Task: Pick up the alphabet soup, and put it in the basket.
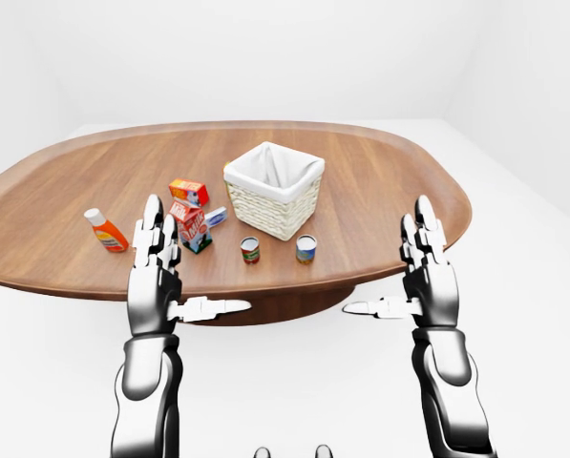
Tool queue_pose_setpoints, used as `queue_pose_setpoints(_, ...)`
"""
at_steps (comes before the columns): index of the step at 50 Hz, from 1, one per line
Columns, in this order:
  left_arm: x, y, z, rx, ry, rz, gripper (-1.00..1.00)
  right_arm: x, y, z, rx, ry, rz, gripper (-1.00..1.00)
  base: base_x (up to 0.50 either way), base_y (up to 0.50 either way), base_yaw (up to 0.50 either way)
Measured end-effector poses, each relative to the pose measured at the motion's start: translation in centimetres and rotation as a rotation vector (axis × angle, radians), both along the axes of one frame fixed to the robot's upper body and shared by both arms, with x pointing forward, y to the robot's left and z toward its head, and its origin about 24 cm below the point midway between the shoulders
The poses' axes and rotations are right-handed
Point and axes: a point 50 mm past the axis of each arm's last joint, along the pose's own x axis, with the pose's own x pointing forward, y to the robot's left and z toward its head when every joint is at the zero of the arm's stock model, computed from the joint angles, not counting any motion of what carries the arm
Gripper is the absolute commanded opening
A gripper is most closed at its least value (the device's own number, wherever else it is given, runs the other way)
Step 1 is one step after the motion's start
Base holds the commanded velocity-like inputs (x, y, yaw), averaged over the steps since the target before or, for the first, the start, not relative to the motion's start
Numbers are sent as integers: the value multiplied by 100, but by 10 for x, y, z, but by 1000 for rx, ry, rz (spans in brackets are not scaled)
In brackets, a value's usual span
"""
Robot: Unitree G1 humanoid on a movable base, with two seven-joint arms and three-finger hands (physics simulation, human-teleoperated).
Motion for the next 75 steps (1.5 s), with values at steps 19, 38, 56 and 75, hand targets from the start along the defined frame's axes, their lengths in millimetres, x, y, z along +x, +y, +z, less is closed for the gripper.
queue_pose_setpoints(19,1,1,-3,5,13,3,100,0,2,-2,-13,11,12,100,0,0,0)
queue_pose_setpoints(38,3,1,-6,12,29,8,100,1,2,-5,-25,22,12,100,28,0,0)
queue_pose_setpoints(56,3,1,-6,13,30,11,100,1,3,-6,-25,29,15,100,36,0,0)
queue_pose_setpoints(75,2,2,-6,13,30,12,100,1,3,-7,-23,32,16,100,34,0,0)
